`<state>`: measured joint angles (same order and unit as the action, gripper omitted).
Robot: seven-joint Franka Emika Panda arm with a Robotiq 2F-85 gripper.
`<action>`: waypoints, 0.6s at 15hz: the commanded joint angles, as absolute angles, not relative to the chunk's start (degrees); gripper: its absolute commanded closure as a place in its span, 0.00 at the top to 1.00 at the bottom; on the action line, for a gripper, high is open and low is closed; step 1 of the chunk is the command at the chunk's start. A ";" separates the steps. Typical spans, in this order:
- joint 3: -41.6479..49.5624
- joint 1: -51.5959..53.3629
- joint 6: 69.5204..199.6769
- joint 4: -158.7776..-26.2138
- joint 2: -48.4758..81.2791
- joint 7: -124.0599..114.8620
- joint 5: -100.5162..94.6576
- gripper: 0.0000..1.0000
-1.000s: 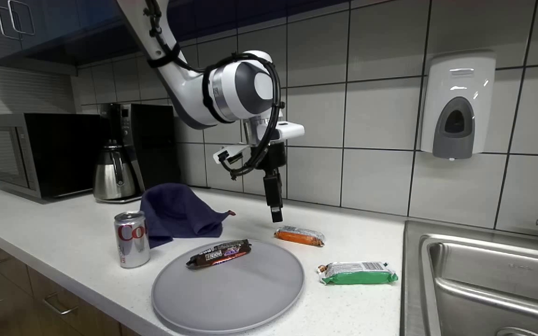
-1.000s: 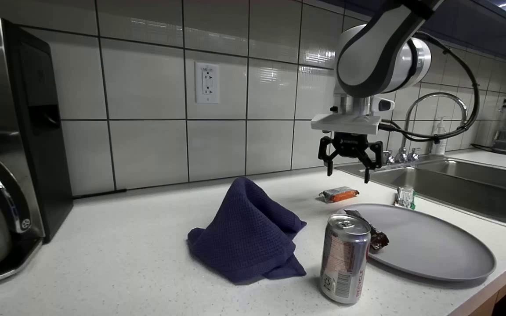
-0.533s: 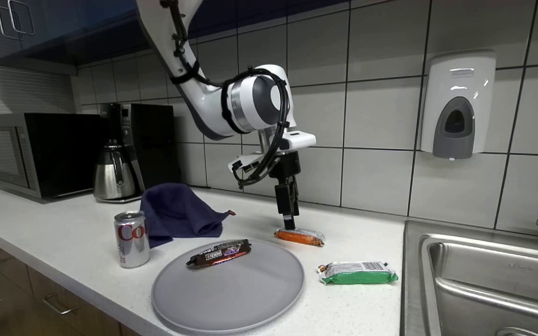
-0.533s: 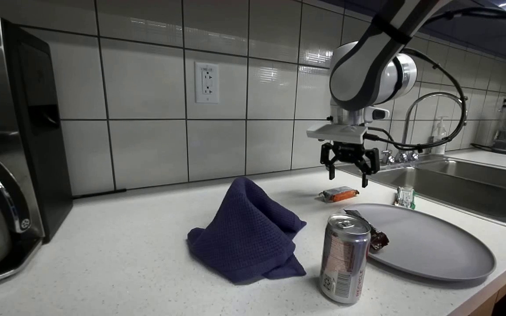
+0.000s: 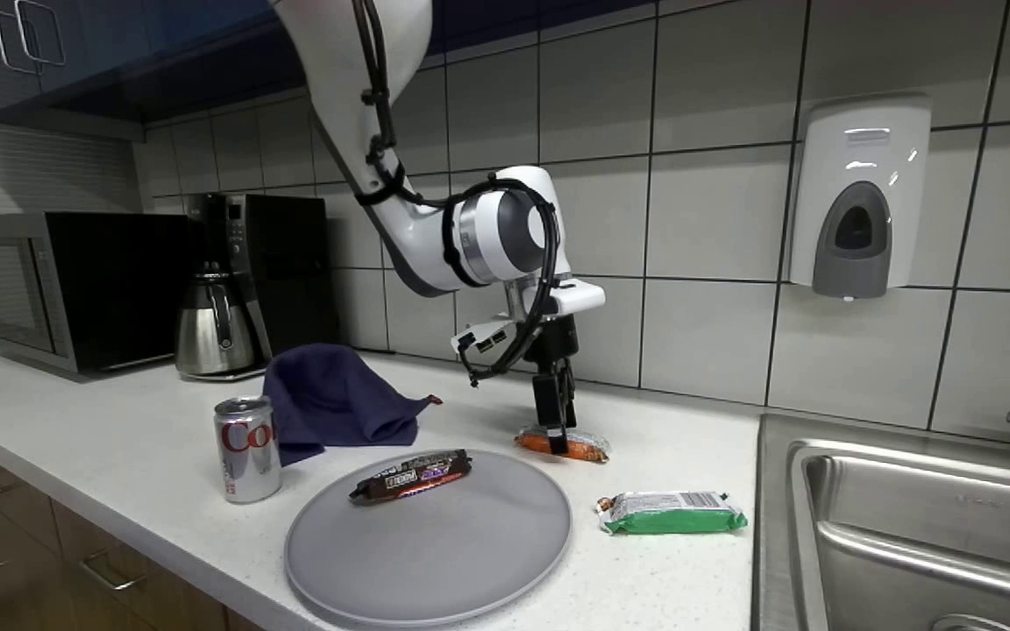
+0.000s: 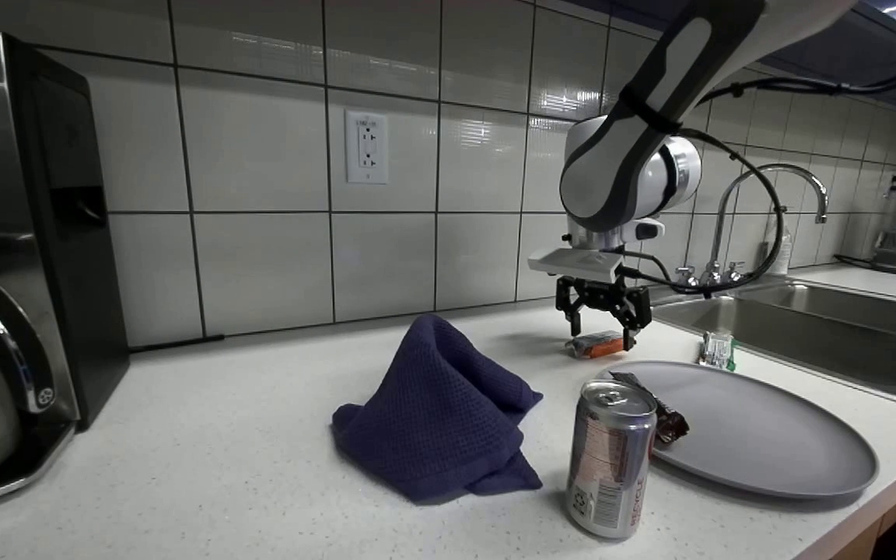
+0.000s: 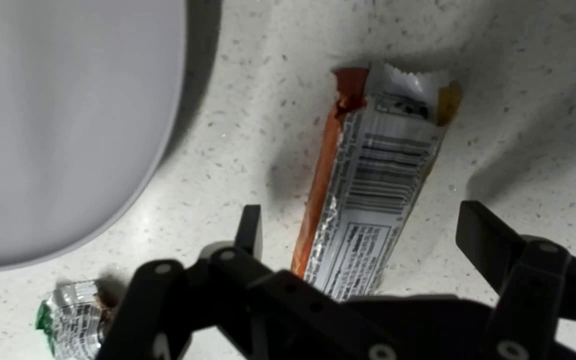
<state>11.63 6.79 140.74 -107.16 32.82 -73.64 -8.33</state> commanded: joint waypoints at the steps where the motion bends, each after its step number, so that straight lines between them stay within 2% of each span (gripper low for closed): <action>1: 11.03 6.04 139.06 -102.28 35.91 -73.81 -6.33 1.00; 6: 11.05 5.99 139.50 -100.02 37.69 -73.05 -5.09 1.00; 7: 11.16 6.08 139.60 -99.84 37.86 -73.09 -5.12 0.75; 8: 11.24 6.14 139.59 -99.59 38.04 -73.09 -5.22 0.74; 9: 11.27 6.16 139.44 -99.28 38.12 -73.04 -5.26 0.68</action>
